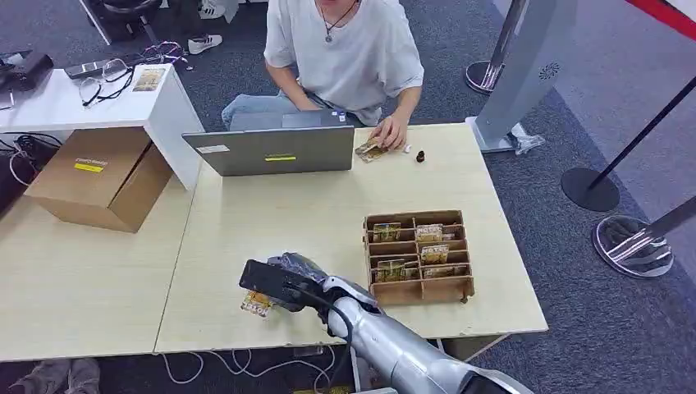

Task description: Pass the card to the sensor for recognition and then transmit it.

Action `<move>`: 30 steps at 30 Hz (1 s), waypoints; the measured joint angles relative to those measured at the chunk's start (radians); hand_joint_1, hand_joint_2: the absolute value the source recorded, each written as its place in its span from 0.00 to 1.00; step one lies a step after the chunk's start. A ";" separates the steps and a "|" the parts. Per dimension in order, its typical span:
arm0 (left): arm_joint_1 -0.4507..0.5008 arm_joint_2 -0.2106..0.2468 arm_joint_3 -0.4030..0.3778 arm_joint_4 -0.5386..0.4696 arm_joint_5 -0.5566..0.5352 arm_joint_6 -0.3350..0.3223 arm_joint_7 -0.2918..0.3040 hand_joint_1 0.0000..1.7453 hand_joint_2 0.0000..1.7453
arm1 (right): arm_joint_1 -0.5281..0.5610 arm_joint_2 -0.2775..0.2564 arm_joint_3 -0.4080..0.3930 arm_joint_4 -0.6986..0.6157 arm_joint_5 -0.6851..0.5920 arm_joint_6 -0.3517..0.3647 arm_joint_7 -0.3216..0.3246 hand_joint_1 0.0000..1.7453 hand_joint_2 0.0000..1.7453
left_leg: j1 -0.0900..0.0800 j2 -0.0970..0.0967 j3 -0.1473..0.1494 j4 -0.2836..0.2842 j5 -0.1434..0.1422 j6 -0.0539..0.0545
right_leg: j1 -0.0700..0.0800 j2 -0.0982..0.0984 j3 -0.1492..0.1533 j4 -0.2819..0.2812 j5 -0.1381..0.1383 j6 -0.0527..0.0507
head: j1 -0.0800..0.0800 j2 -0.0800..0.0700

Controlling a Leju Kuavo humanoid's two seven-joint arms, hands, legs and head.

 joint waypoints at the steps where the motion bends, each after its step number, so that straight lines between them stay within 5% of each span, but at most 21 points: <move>1: 0.000 0.000 -0.001 0.000 0.000 0.000 -0.002 0.00 0.00 | 0.000 0.000 0.000 0.006 -0.002 -0.008 0.005 1.00 1.00 | 0.000 0.000 0.000 0.000 0.000 0.000 | 0.000 0.000 0.000 0.000 0.000 0.000 | 0.000 0.000; 14: 0.000 0.001 -0.004 0.000 0.001 0.000 -0.019 0.00 0.00 | -0.007 -0.001 -0.023 0.074 -0.004 -0.092 0.089 1.00 1.00 | 0.000 0.000 0.000 0.000 0.000 0.000 | 0.000 0.000 0.000 0.000 0.000 0.000 | 0.000 0.000; 30: 0.000 0.001 -0.004 0.000 0.003 0.017 -0.005 0.00 0.00 | -0.017 0.009 -0.093 0.090 -0.035 -0.054 0.150 1.00 1.00 | 0.000 0.000 0.000 0.000 0.000 0.000 | 0.000 0.000 0.000 0.000 0.000 0.000 | 0.000 0.000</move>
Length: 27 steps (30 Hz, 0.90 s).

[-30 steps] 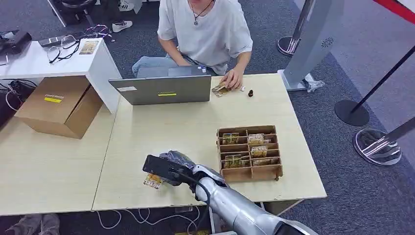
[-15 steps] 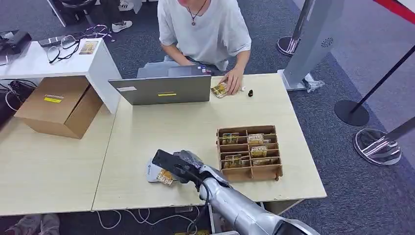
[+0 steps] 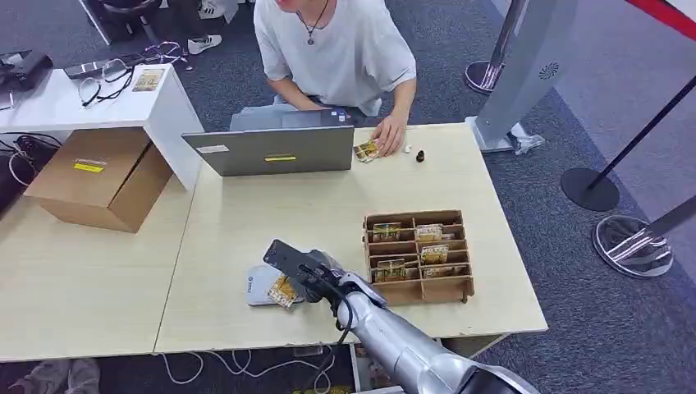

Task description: Pass the card to the sensor for recognition and then transmit it.

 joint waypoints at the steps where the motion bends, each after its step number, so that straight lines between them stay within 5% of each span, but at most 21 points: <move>1: 0.000 0.000 0.000 0.000 0.000 0.001 0.003 0.00 0.00 | -0.001 0.003 -0.003 0.001 -0.003 0.003 0.002 1.00 1.00 | 0.000 0.000 0.000 0.000 0.000 0.000 | 0.000 0.000 0.000 0.000 0.000 0.000 | 0.000 0.000; 14: 0.000 0.000 -0.001 0.000 0.000 0.018 0.018 0.00 0.00 | -0.016 0.018 -0.058 0.034 -0.079 0.034 0.027 1.00 1.00 | 0.000 0.000 0.000 0.000 0.000 0.000 | 0.000 0.000 0.000 0.000 0.000 0.000 | 0.000 0.000; 27: -0.001 -0.001 -0.001 0.000 0.001 0.047 0.036 0.00 0.00 | -0.022 0.025 -0.082 0.068 -0.105 -0.049 0.062 1.00 1.00 | 0.000 0.000 0.000 0.000 0.000 0.000 | 0.000 0.000 0.000 0.000 0.000 0.000 | 0.000 0.000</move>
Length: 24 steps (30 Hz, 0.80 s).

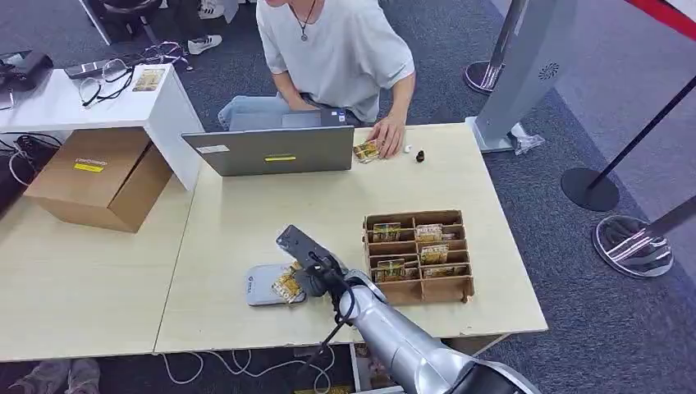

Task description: Pass the card to the sensor for recognition and then transmit it.

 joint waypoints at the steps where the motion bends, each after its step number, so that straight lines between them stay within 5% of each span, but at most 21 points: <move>1: 0.000 0.000 0.000 0.000 0.000 0.002 0.000 0.00 0.00 | 0.000 0.000 -0.002 0.002 -0.004 -0.005 0.000 1.00 1.00 | 0.000 0.000 0.000 0.000 0.000 0.000 | 0.000 0.000 0.000 0.000 0.000 0.000 | 0.000 0.000; 12: -0.002 -0.002 0.000 0.000 0.002 0.013 0.007 0.00 0.00 | -0.002 0.003 -0.019 0.015 -0.004 -0.032 0.000 1.00 1.00 | 0.000 0.000 0.000 0.000 0.000 0.000 | 0.000 0.000 0.000 0.000 0.000 0.000 | 0.000 0.000; 24: -0.008 -0.008 0.002 0.000 0.001 0.013 -0.015 0.00 0.00 | -0.004 0.015 0.057 0.015 0.185 -0.092 0.021 1.00 1.00 | 0.000 0.000 0.000 0.000 0.000 0.000 | 0.000 0.000 0.000 0.000 0.000 0.000 | 0.000 0.000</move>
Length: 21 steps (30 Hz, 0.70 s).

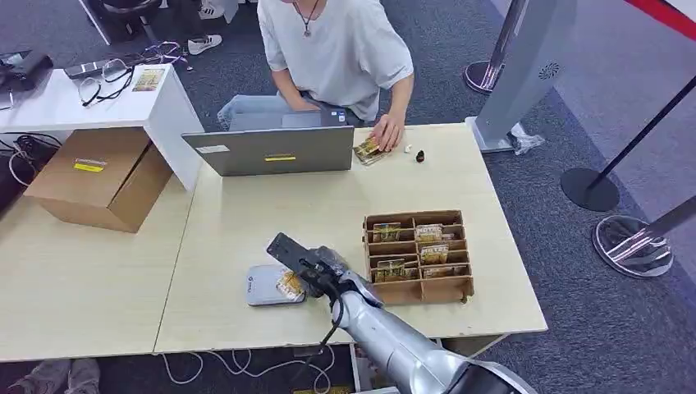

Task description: Pass the card to the sensor for recognition and then transmit it.

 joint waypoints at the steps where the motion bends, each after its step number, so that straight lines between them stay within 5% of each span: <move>1: 0.000 0.000 0.000 0.000 0.000 0.000 -0.001 0.00 0.00 | 0.000 0.002 0.004 0.000 0.006 -0.002 0.003 1.00 1.00 | 0.000 0.000 0.000 0.000 0.000 0.000 | 0.000 0.000 0.000 0.000 0.000 0.000 | 0.000 0.000; 15: -0.003 -0.003 0.001 0.000 0.000 0.000 -0.004 0.00 0.00 | -0.005 0.012 0.028 0.000 0.002 0.023 0.006 1.00 1.00 | 0.000 0.000 0.000 0.000 0.000 0.000 | 0.000 0.000 0.000 0.000 0.000 0.000 | 0.000 0.000; 21: -0.003 -0.003 0.001 0.000 0.001 -0.008 -0.008 0.00 0.00 | -0.004 0.012 0.028 -0.011 -0.026 0.072 -0.057 1.00 1.00 | 0.000 0.000 0.000 0.000 0.000 0.000 | 0.000 0.000 0.000 0.000 0.000 0.000 | 0.000 0.000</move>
